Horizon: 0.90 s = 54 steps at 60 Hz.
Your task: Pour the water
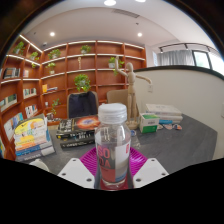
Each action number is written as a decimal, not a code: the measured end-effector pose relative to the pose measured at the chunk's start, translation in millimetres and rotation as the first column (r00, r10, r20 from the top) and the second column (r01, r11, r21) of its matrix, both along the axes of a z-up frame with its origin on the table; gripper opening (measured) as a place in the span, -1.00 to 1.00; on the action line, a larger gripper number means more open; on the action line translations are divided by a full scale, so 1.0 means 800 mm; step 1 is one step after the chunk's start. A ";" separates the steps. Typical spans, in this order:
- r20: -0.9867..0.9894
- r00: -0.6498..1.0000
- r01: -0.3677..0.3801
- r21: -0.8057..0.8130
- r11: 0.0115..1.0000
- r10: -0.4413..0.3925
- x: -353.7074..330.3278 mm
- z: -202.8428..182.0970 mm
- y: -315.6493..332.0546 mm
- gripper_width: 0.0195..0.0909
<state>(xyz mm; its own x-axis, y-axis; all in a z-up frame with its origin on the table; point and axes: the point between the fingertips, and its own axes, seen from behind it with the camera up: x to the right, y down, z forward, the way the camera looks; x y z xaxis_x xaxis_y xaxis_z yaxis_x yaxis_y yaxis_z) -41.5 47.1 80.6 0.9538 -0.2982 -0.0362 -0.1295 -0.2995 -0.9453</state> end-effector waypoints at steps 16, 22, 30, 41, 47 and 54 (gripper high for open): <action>0.037 0.999 0.001 -0.155 0.988 0.004 -0.002 -0.042 -0.024 0.19; 0.023 1.000 -0.003 -0.223 0.975 0.009 -0.014 -0.053 -0.046 0.73; -0.037 0.999 0.017 -0.251 0.968 -0.027 -0.031 -0.036 -0.092 0.77; -0.083 0.995 0.022 -0.333 0.943 -0.052 -0.050 0.016 -0.162 0.78; -0.063 0.996 0.040 -0.321 0.946 -0.064 -0.051 0.059 -0.179 0.78; -0.084 0.995 0.033 -0.230 0.973 -0.053 -0.063 0.116 -0.172 0.78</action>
